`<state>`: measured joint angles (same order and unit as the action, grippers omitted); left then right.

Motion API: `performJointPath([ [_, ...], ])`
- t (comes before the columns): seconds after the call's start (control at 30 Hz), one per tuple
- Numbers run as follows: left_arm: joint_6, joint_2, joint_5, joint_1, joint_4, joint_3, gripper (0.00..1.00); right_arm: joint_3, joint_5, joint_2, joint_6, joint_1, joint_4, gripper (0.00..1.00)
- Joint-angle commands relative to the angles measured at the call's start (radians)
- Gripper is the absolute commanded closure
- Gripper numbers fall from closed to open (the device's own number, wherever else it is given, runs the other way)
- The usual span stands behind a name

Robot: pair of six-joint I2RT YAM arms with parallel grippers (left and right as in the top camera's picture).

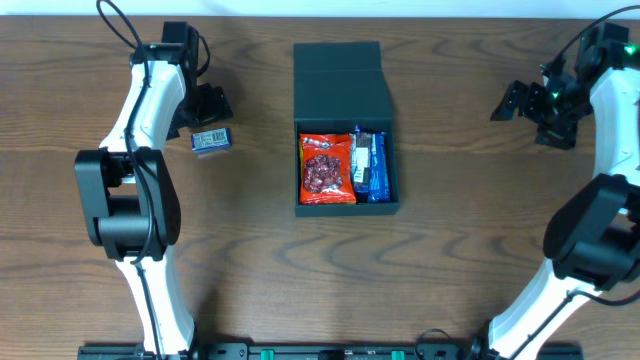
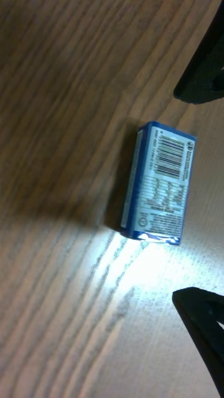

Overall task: Pack container
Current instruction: 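Grasp the small blue box with the left gripper and lift it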

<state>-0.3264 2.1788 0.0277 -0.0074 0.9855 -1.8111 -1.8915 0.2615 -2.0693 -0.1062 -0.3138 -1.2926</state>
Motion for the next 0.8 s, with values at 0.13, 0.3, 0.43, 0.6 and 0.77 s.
performJointPath([
  [0.13, 0.090, 0.009, 0.030, -0.008, -0.041, 0.079, 0.05, -0.017, -0.002, -0.003, -0.002, 0.008, 0.010, 0.01],
  [0.3, 0.187, 0.009, 0.050, -0.007, -0.060, 0.108, 0.05, -0.017, -0.002, -0.003, -0.002, 0.008, 0.013, 0.01],
  [0.43, 0.220, 0.009, 0.042, -0.005, -0.073, 0.109, 0.05, -0.017, -0.002, -0.003, -0.002, 0.008, 0.017, 0.01],
  [0.6, 0.249, 0.009, 0.040, -0.005, -0.108, 0.134, 0.04, -0.017, -0.002, -0.003, -0.002, 0.008, 0.017, 0.01],
  [0.77, 0.248, 0.010, 0.020, -0.005, -0.127, 0.156, 0.05, -0.017, -0.002, -0.003, -0.002, 0.008, 0.017, 0.01],
])
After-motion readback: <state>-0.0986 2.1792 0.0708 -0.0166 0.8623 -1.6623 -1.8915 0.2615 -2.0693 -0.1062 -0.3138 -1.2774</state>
